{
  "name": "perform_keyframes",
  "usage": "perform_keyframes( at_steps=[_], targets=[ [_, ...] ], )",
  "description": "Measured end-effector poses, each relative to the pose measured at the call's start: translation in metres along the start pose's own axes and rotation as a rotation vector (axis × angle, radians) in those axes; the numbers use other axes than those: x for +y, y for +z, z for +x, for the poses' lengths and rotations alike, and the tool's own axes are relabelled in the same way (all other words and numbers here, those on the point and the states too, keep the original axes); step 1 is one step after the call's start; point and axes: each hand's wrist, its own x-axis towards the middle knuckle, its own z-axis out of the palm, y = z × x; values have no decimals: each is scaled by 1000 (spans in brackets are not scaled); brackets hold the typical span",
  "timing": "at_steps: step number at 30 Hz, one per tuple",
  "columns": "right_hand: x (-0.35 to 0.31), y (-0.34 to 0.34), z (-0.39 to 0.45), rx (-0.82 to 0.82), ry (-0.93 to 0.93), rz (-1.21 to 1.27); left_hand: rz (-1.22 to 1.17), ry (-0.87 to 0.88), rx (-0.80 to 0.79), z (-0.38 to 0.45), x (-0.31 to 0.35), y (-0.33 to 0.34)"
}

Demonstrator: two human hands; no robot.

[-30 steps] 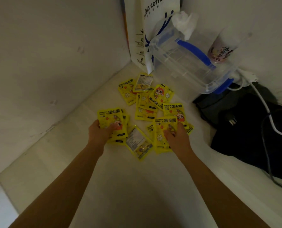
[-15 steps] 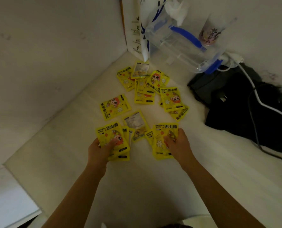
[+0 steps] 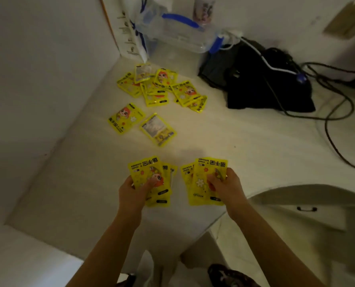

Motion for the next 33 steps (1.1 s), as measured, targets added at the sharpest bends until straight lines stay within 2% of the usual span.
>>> perform_keyframes(
  at_steps=[11, 19, 26, 33],
  targets=[
    [79, -56, -80, 218, 161, 359, 152, -7, -260, -49, -21, 42],
    [143, -102, -132, 369, 244, 490, 281, 18, -429, -101, -51, 81],
    [218, -147, -195, 460, 296, 609, 411, -8, -538, -167, -105, 111],
    [299, -205, -273, 582, 303, 743, 506, -17, -614, -268, -173, 142]
  ],
)
